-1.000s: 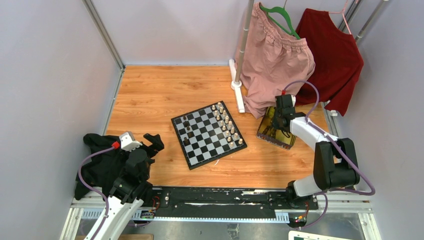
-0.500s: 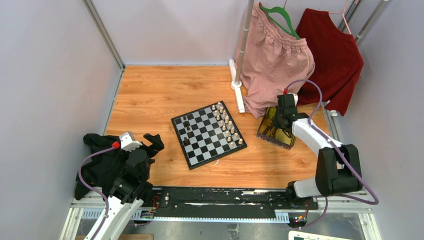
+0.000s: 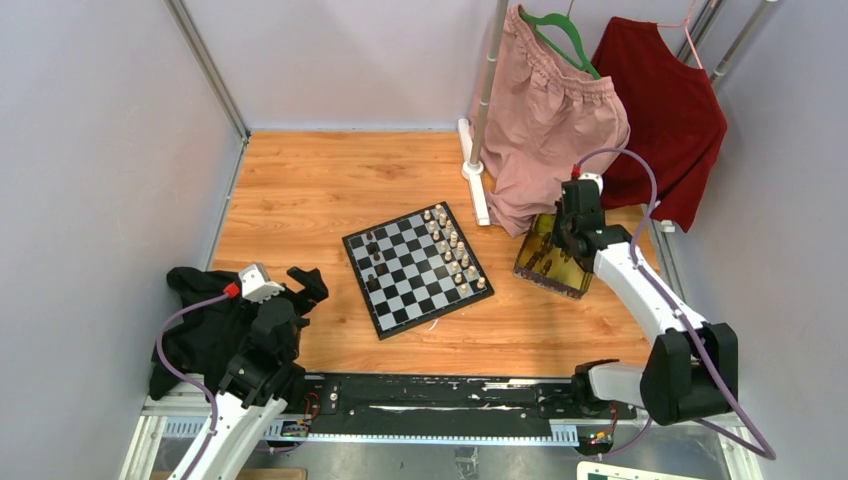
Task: Set up the chess pieces on the board
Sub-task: Pick up the chess piece from the storage box, then place the chess piece on the chessboard.
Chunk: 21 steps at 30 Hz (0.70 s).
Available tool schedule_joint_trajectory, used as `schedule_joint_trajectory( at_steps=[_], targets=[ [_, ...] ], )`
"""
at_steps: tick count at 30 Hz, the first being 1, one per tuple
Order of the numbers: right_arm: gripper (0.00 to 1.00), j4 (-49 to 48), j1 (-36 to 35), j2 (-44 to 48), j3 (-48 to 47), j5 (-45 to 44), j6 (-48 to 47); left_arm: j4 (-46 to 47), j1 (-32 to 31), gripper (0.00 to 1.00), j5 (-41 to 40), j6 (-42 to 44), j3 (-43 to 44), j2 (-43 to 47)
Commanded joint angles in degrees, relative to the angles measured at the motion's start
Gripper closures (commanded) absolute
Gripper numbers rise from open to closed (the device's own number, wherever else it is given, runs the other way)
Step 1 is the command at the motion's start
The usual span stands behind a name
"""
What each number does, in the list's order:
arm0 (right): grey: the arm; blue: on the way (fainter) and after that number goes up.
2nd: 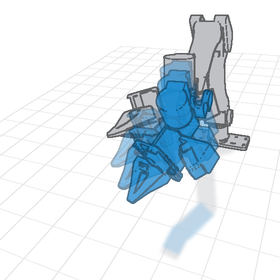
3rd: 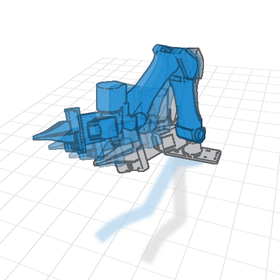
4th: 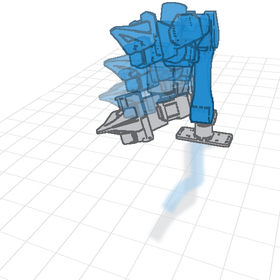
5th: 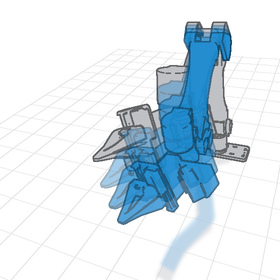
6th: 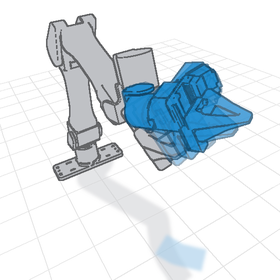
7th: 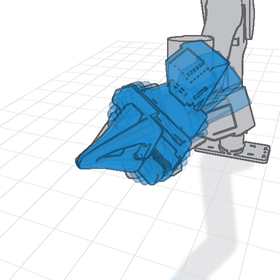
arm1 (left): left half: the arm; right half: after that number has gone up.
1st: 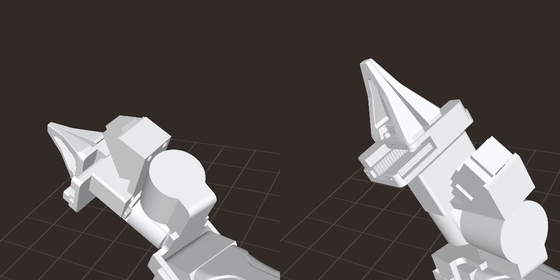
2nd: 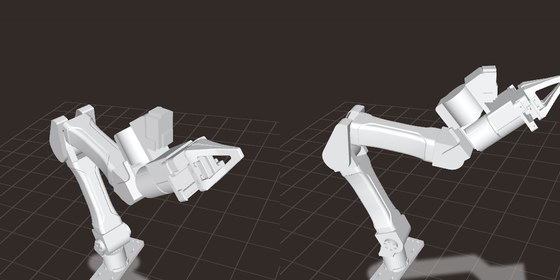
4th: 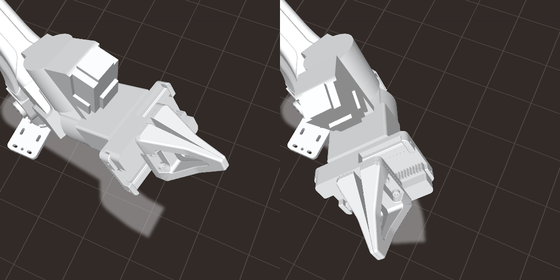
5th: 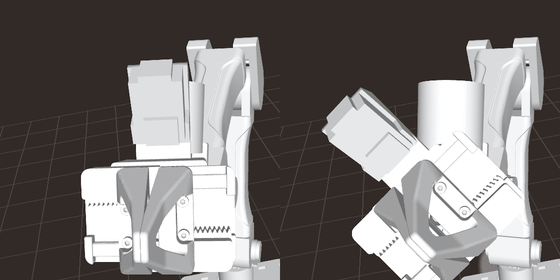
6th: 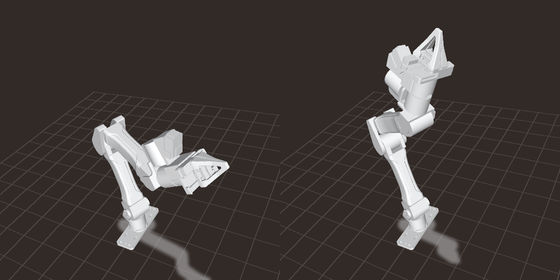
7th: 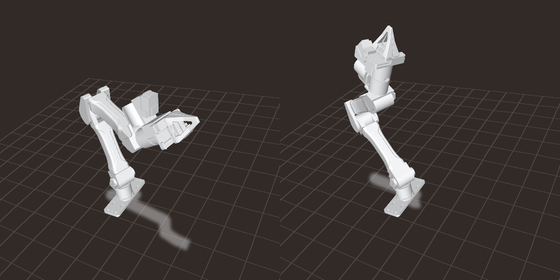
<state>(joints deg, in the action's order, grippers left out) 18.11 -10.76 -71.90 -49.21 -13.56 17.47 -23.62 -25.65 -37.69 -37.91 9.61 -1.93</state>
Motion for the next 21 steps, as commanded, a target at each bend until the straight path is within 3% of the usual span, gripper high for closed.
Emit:
schedule_joint_trajectory(
  at_steps=[1,10,21],
  targets=[
    [1.00,4.04,-4.62,2.54,-5.31,-0.92,-3.20,1.21,-0.37,0.00,-0.48,0.39,-0.68,0.09],
    [1.00,7.46,-20.78,0.55,-12.71,-3.19,-5.79,0.29,-0.37,0.00,-0.70,0.16,-0.79,1.37],
    [1.00,6.57,-39.29,-14.15,-23.41,-2.28,-7.04,-0.02,-0.37,0.00,-1.02,-0.06,-0.73,1.42]
  ],
)
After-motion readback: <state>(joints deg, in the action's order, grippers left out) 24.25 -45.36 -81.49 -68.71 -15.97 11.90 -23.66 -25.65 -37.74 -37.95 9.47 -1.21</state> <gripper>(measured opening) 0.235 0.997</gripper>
